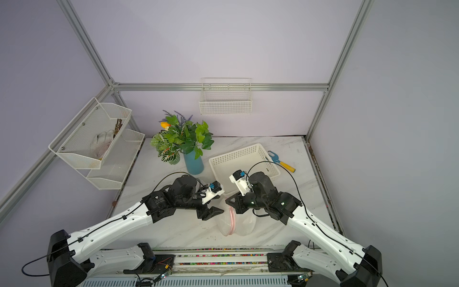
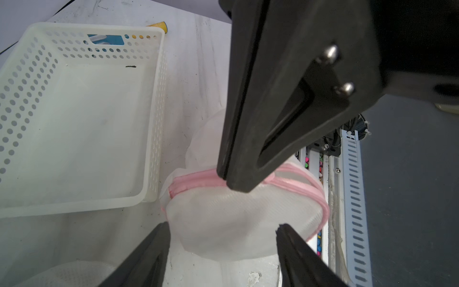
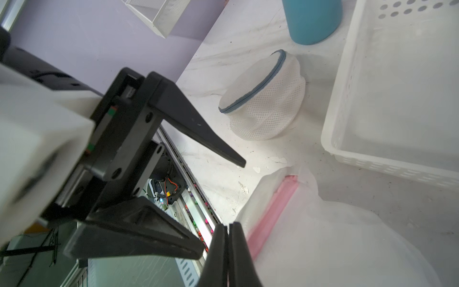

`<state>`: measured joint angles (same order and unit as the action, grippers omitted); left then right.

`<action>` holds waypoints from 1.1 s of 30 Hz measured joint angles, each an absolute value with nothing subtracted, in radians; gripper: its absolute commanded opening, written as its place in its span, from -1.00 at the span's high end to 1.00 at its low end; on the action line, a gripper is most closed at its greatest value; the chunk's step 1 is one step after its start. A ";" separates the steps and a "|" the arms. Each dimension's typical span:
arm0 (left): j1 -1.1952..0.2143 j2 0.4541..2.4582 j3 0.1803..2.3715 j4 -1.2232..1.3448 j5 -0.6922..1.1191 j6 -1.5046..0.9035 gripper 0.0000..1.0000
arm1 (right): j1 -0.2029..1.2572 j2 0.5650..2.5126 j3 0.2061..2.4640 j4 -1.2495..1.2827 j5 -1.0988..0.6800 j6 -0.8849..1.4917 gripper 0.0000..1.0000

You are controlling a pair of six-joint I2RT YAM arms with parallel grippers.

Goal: Turn the laundry bag inside out
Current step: Zip the zipper on the laundry bag, then adjust the laundry bag.

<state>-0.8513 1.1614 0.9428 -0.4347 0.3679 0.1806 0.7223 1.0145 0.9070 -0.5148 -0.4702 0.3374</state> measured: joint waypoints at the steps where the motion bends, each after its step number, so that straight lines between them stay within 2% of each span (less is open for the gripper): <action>1: -0.851 1.159 0.934 -0.422 0.376 0.207 -0.41 | 0.722 1.016 0.907 -0.515 -0.482 0.328 1.00; 9: -0.830 1.082 0.820 -0.318 0.463 0.364 -0.46 | 0.722 1.018 0.907 -0.502 -0.545 0.260 1.00; 17: -0.716 1.036 0.817 -0.301 0.597 0.500 -0.48 | 0.722 0.959 0.907 -0.508 -0.609 0.064 1.00; 24: -0.646 1.166 0.962 -0.413 0.791 0.657 -0.49 | 0.717 0.956 0.910 -0.509 -0.686 -0.140 1.00; 33: -0.613 1.307 1.079 -0.548 0.988 0.780 -0.51 | 0.648 1.056 0.979 -0.520 -0.907 -0.384 1.00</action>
